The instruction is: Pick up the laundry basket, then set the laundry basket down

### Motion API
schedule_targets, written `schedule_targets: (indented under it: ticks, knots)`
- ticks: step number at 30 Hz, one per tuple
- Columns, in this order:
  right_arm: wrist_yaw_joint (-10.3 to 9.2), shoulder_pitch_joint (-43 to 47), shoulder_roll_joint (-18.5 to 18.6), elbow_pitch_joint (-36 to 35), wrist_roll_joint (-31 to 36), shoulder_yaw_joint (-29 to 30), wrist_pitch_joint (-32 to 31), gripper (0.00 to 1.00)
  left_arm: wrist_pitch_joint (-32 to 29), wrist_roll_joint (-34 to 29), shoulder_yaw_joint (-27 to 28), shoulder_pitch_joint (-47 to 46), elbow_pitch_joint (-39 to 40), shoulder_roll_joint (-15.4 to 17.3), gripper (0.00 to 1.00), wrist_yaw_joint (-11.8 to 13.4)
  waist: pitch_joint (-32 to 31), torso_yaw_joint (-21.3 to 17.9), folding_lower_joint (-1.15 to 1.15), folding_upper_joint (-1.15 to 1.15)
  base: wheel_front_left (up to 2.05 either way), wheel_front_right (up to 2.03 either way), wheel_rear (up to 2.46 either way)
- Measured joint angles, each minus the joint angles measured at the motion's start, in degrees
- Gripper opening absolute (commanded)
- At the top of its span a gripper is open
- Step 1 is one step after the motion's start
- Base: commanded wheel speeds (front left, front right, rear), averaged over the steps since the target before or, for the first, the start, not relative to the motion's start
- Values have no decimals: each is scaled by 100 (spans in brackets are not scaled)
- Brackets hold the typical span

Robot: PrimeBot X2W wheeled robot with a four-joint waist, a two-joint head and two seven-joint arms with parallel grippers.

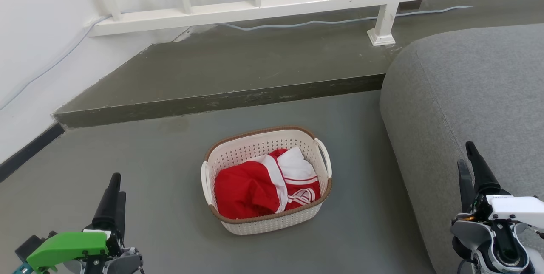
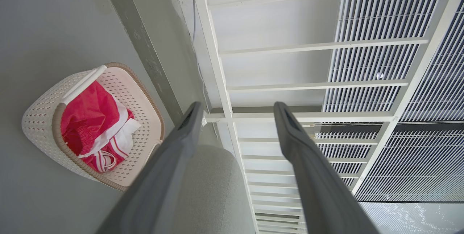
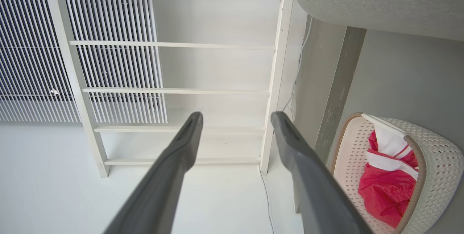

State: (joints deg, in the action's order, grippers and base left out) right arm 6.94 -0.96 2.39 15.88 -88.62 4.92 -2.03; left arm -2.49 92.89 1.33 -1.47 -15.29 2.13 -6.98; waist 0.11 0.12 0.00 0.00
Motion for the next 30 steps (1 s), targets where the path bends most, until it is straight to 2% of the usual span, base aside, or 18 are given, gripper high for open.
schedule_targets:
  ticks: [6,15,24,30]
  knots:
    - [0,0,116,-47,389,-111,119,100,146,-238,-94,-9,103,34,100,0,3,7,0,0,0,0,0]
    - [-9,-25,369,-142,1288,-296,337,100,407,-1059,-324,-99,235,266,100,-1,5,23,0,0,0,0,0]
    - [-223,-119,555,-275,2368,-577,510,100,581,-2227,-550,-182,327,480,100,2,-4,48,0,0,0,0,0]
    - [-370,-133,677,-348,3047,-768,619,100,683,-3015,-698,-208,442,605,100,168,-10,63,0,0,0,0,0]
